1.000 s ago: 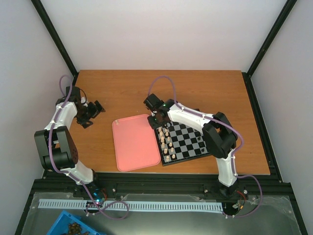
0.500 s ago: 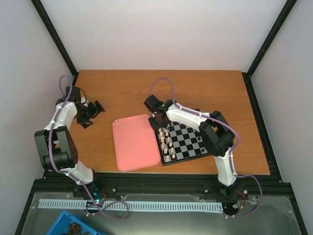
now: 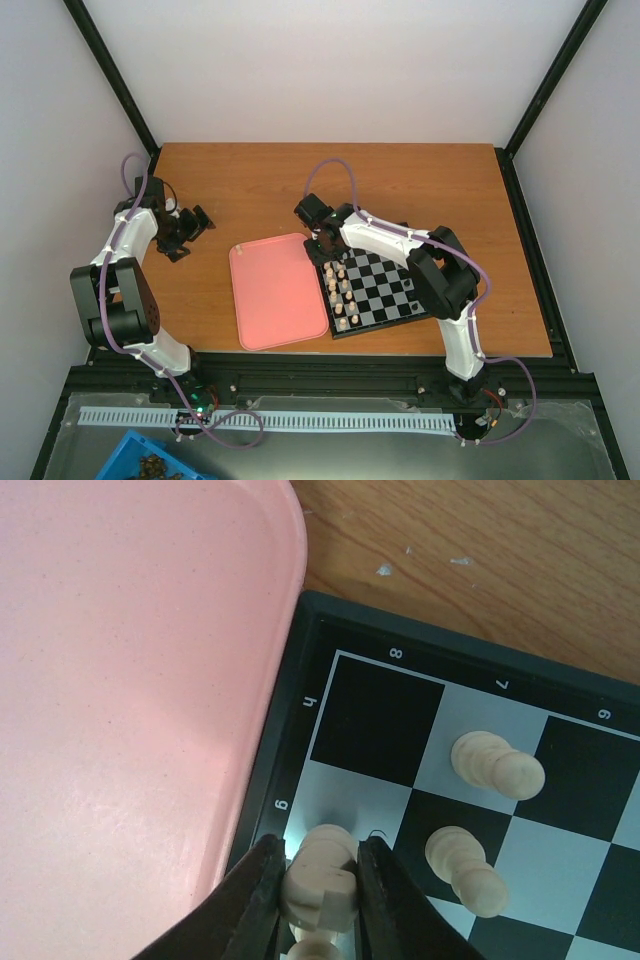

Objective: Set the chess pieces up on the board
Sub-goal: Place the chess piece on the chessboard.

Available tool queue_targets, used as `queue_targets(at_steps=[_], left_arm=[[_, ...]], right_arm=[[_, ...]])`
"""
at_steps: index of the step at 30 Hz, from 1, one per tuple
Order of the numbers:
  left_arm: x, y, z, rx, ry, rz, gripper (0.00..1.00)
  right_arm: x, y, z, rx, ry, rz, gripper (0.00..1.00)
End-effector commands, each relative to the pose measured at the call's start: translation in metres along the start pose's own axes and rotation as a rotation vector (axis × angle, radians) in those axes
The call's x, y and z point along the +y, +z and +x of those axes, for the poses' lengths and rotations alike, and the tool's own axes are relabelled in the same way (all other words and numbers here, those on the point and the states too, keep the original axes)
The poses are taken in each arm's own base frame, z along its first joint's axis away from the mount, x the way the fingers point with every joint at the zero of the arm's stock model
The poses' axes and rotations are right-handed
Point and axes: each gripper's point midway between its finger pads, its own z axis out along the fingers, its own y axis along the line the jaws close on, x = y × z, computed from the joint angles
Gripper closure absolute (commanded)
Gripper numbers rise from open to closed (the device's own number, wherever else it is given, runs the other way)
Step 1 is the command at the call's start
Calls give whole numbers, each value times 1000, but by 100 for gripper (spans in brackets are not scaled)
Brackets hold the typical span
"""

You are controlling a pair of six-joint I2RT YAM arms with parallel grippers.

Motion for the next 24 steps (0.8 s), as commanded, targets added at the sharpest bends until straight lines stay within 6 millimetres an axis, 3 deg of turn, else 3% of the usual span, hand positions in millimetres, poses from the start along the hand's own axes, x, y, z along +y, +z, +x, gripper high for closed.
queue_targets(at_steps=[1,13,19,24], left_arm=[[-4,-10,-3,-30,28,16,0],[-5,-11,-3,-29,28,18,0],[-6,-12,-3,-31,33,20,0],[-8,-16,0,-40,49,34,0]], right_arm=[[-4,1,-7,-10,9,14,79],[1,-22,-17,-61,-1,-23,72],[-2,-56,-36,-139,6,-18,67],[-10,-88,-51,-203,4,20,52]])
